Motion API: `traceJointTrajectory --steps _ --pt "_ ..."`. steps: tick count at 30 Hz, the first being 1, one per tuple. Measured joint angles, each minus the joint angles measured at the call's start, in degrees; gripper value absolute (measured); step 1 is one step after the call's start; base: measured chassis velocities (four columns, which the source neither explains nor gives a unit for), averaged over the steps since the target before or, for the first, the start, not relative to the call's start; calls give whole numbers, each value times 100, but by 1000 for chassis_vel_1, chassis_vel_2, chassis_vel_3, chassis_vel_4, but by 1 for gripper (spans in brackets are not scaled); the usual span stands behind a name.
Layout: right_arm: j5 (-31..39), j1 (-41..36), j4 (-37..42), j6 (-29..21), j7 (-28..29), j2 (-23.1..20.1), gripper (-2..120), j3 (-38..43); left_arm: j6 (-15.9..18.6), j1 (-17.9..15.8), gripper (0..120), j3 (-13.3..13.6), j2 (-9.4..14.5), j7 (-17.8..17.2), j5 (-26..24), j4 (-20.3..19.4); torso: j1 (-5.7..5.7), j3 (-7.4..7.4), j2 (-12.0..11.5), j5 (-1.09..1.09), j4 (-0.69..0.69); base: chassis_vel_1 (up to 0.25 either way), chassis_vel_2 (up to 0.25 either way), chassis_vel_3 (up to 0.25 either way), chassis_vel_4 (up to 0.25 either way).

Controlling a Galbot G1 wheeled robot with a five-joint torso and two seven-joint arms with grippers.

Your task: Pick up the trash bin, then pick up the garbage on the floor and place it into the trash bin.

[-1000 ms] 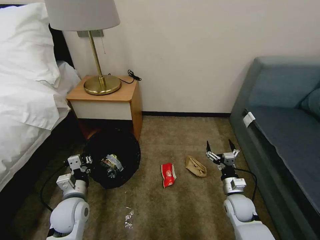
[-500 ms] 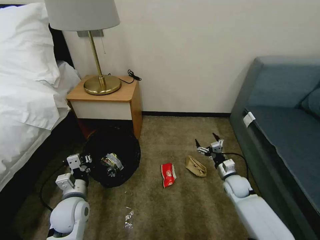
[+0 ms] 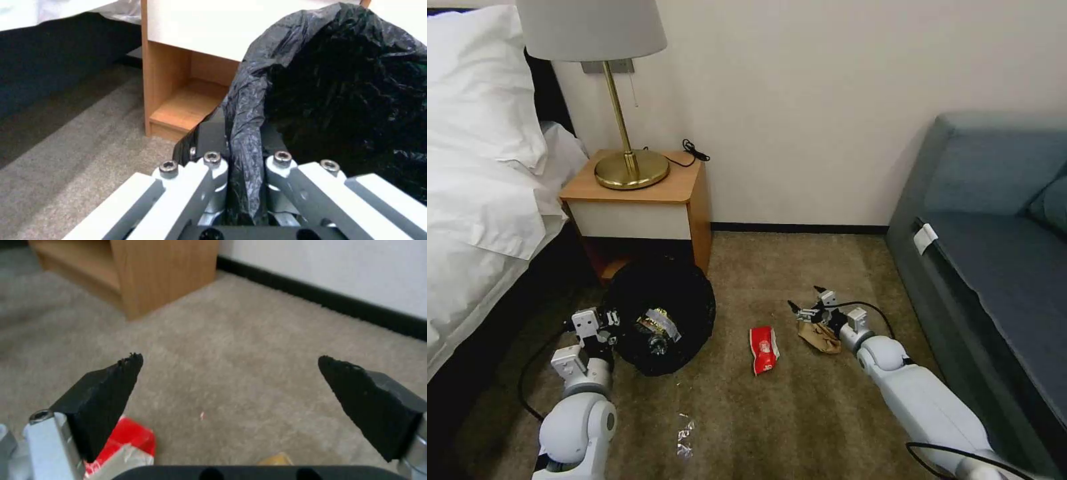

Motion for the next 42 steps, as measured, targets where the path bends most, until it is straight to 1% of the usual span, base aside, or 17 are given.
traceJointTrajectory --steps 3,6,7,8,11,15,18,20,21,24,29,30,33,34,35,40,42 --pt "-130 91 -207 4 -93 87 100 5 -4 0 4 -9 9 0 -16 12 0 0 0 0 0 0 0 0 0" --pt "-447 278 -732 34 -213 222 100 54 -16 -5 4 -41 30 2 -46 21 0 0 0 0 0 0 0 0 0" --pt "-447 278 -732 34 -213 222 100 54 -16 -5 4 -41 30 2 -46 21 0 0 0 0 0 0 0 0 0" --pt "-586 339 -928 50 -288 252 100 99 -17 -5 4 -45 32 2 -52 21 0 0 0 1 0 0 0 0 0" --pt "-701 401 -1166 29 -373 245 100 164 -18 -4 4 -46 31 2 -55 18 0 0 0 0 0 0 0 0 0" --pt "-713 406 -1229 -23 -491 205 100 221 -20 -4 4 -44 25 3 -53 14 0 0 0 1 -1 0 0 0 0" --pt "-768 352 -1241 -73 -799 121 100 301 -23 3 4 -43 16 2 -40 4 0 0 0 1 -1 0 0 0 0" --pt "-812 343 -1248 -88 -864 110 100 325 -23 5 4 -44 16 1 -39 -8 0 0 0 1 -1 0 0 0 0" --pt "-812 343 -1248 -88 -864 110 100 325 -23 5 4 -44 16 1 -39 -8 0 0 0 1 -1 0 0 0 0" --pt "-1022 360 -1443 -100 -1166 132 100 426 -23 10 4 -55 16 -5 -35 -37 0 0 0 1 -1 0 0 0 0" --pt "-1109 389 -1567 -98 -1296 165 100 475 -23 18 4 -59 15 -7 -34 -45 0 0 0 1 -1 0 0 0 0" --pt "-1233 438 -1790 -79 -1383 239 100 565 -24 32 4 -66 14 -10 -32 -46 0 0 0 1 0 0 0 0 0" --pt "-1276 468 -1894 -49 -1401 277 100 609 -24 35 4 -68 14 -12 -30 -47 0 -1 0 1 0 0 0 0 0" --pt "-1370 544 -2152 26 -1432 345 100 700 -27 42 4 -68 15 -12 -30 -59 0 -1 0 0 1 0 0 0 0" --pt "-1396 568 -2245 44 -1450 367 100 731 -27 44 4 -68 15 -13 -30 -62 0 0 -1 1 0 0 0 0 0" --pt "-1516 687 -2547 128 -1494 452 100 861 -28 50 4 -67 13 -16 -28 -79 0 0 0 0 0 0 0 0 0" --pt "-1567 728 -2648 156 -1510 484 98 908 -31 58 4 -66 13 -16 -28 -85 0 0 0 1 0 0 0 0 0"
